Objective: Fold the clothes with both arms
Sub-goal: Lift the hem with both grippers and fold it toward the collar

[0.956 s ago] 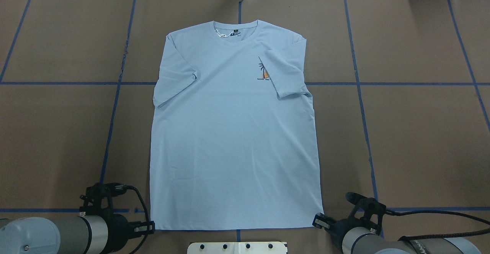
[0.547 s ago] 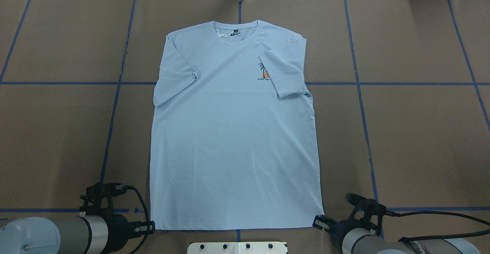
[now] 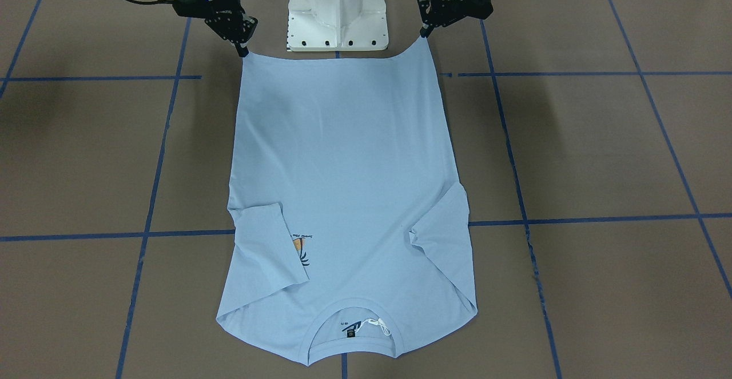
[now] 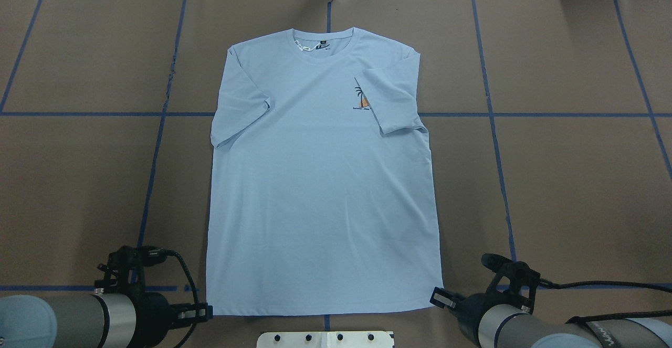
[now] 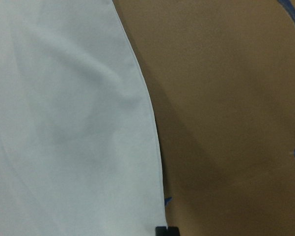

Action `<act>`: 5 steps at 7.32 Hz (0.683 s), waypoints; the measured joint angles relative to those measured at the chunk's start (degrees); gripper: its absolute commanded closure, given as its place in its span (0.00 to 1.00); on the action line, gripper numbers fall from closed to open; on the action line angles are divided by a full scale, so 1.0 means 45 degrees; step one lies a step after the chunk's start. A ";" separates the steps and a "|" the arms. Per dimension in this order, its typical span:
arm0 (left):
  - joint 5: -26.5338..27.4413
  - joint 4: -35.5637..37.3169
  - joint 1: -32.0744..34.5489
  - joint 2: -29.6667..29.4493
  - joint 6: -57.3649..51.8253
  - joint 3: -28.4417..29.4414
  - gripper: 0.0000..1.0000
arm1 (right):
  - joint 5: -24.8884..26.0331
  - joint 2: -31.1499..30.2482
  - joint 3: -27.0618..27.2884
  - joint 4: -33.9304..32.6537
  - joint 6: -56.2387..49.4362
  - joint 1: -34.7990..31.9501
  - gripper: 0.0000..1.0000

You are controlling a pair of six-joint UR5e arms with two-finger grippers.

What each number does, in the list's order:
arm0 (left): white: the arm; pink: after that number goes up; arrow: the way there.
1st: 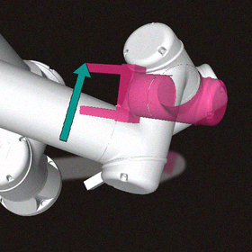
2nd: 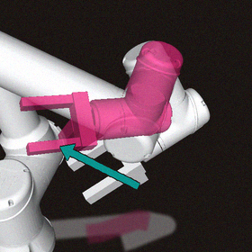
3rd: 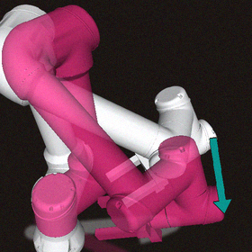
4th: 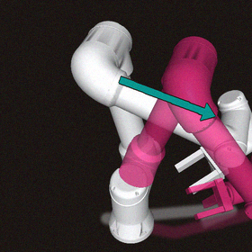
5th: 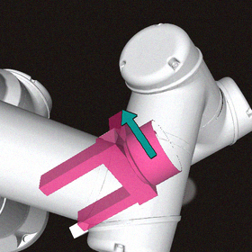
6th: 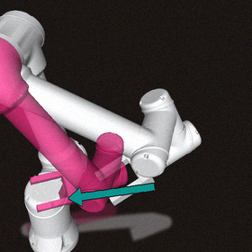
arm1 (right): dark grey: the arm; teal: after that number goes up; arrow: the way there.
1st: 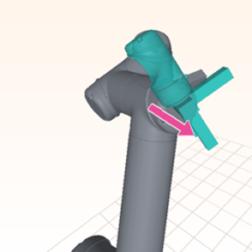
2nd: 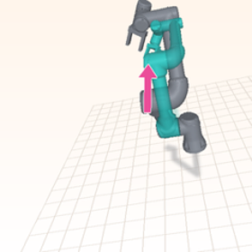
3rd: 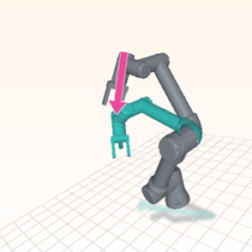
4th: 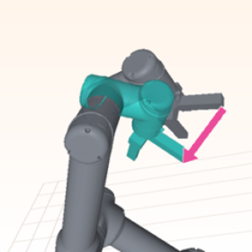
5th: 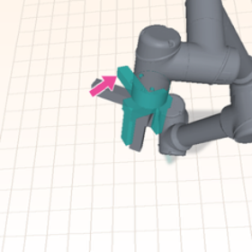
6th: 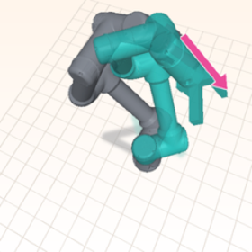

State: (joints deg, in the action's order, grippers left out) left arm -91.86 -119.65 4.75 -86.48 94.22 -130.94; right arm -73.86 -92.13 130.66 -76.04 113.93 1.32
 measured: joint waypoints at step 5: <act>-0.3929 0.5252 0.3235 -0.1757 -0.1583 -0.3527 1.00 | -0.5302 0.1404 0.2820 -0.3489 -0.3282 -0.4597 1.00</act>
State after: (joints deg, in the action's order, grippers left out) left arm -109.54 -96.01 19.31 -94.39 87.09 -146.82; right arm -97.72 -85.81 143.35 -91.74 99.16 -19.36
